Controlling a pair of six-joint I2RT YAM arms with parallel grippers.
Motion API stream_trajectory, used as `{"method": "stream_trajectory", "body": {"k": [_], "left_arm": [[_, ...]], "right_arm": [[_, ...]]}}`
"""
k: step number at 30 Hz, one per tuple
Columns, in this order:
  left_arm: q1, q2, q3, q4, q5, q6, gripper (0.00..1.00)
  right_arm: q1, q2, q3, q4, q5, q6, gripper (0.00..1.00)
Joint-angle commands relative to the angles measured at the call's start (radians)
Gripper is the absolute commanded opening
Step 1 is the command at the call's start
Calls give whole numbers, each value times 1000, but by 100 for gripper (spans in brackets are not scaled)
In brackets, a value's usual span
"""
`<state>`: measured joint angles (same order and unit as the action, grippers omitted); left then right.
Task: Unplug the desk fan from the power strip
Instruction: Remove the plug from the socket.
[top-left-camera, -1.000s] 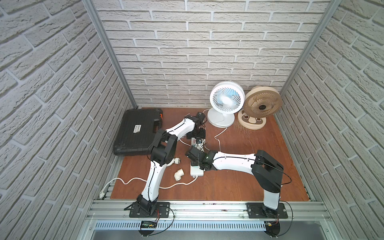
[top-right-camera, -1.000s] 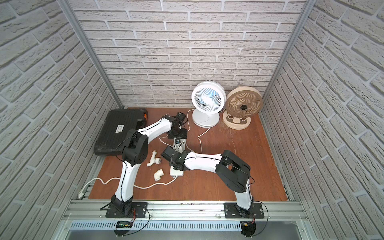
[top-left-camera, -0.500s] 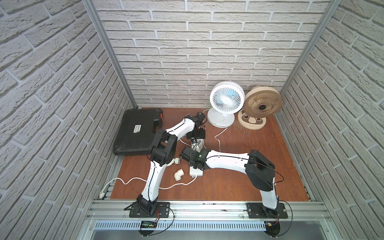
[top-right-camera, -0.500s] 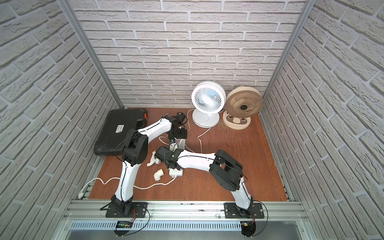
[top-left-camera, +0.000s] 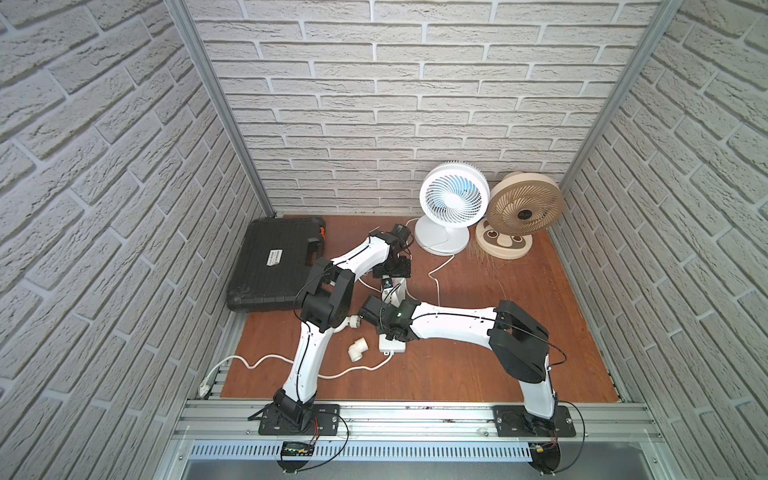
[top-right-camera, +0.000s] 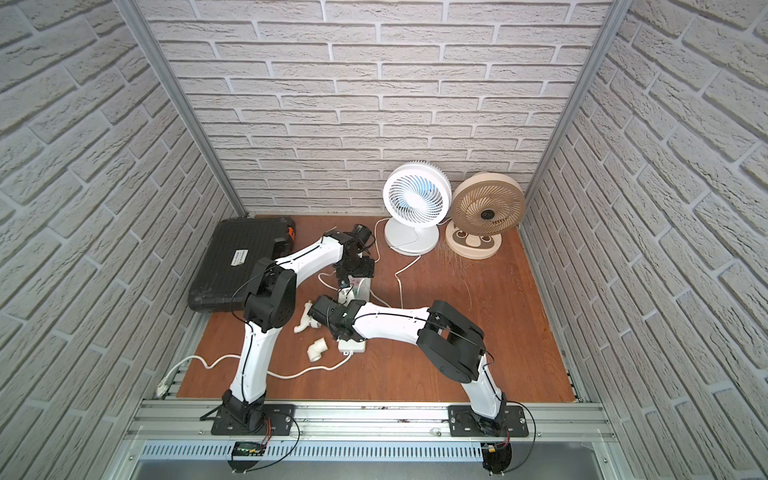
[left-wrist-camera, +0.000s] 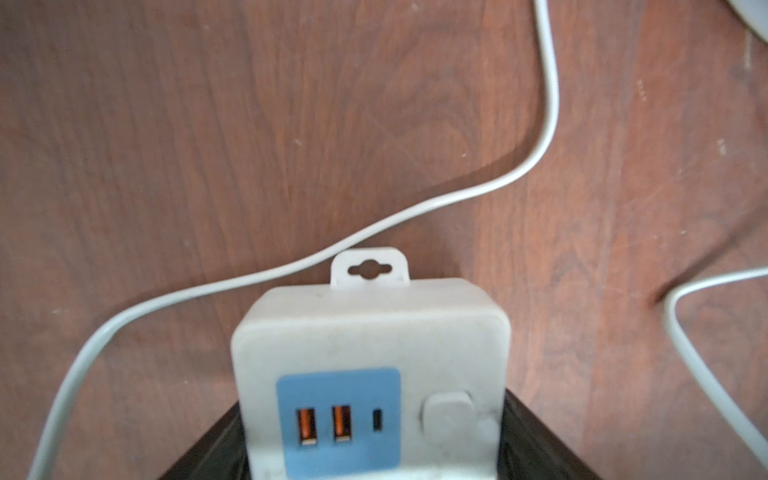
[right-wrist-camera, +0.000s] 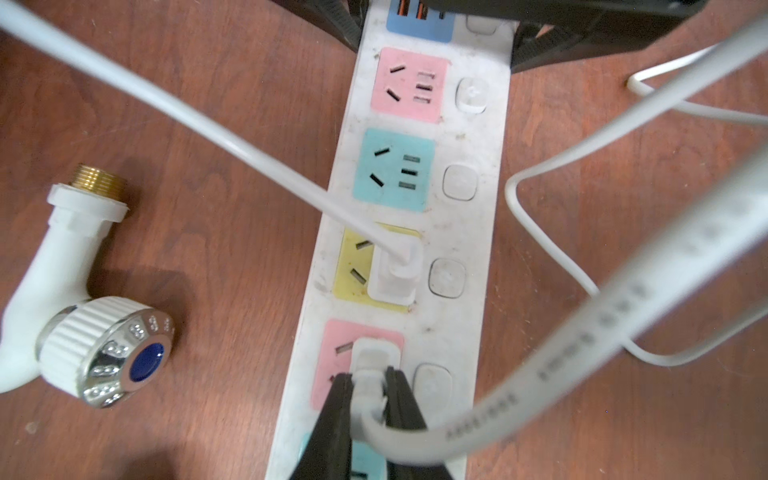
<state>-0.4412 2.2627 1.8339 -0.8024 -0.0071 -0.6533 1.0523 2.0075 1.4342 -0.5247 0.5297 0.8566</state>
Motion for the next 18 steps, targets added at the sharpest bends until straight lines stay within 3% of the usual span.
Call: {"method": "stream_trajectory", "body": {"k": [1,10,18], "left_arm": [[40,77,-60,-56,-33,-14,0],[39,71,-63,-59,-39,-12,0],[40,72,-63,-58,-36,-15,0]], "right_arm": [[-13,-77,-52,72,-27,25,3],[-63,-137,-175,182,-153,110,3],[-63,-133,-156,161,-152,98,3]]}}
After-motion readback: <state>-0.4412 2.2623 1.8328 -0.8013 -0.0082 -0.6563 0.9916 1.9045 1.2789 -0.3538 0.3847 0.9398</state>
